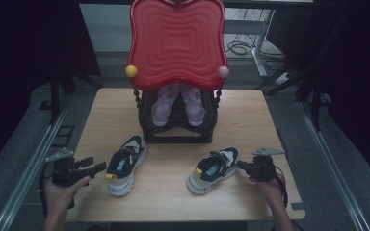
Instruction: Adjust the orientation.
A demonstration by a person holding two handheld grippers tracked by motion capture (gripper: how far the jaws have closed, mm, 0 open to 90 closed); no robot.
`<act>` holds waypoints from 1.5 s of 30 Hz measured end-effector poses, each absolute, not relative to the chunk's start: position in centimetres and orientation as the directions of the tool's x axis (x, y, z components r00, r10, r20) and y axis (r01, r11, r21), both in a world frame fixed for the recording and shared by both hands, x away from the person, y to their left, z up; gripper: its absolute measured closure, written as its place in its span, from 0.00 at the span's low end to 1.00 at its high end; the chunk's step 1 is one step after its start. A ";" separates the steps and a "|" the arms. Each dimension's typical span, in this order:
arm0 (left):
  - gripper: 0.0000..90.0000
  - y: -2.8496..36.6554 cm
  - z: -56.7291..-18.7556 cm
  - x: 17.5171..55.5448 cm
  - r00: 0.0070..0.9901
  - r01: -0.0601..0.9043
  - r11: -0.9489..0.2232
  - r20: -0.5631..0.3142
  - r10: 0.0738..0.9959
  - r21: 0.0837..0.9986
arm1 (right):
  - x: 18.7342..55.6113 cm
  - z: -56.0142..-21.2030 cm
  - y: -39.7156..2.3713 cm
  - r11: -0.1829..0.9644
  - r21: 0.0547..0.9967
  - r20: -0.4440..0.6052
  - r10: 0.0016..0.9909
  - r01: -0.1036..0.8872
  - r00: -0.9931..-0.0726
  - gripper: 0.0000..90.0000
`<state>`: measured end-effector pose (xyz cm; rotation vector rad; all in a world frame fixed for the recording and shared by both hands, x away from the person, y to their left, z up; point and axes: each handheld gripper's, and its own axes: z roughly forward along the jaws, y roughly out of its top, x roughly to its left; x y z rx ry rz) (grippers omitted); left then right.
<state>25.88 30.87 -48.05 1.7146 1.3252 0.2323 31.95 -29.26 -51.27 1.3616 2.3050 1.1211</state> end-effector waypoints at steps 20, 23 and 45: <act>0.32 30.8 -48.2 26.0 0.400 0.667 0.008 -0.368 0.839 0.745 | 34.7 -52.1 -28.9 0.267 0.704 0.167 0.839 0.659 -0.518 0.99; 0.32 30.9 -48.2 25.9 0.401 0.667 0.010 -0.370 0.838 0.745 | 33.9 -51.5 -29.0 0.258 0.718 0.167 0.838 0.647 -0.519 0.99; 0.32 31.1 -48.1 25.8 0.400 0.663 0.015 -0.371 0.838 0.749 | 26.1 -46.6 -26.3 0.248 0.816 0.180 0.750 0.523 -0.637 0.99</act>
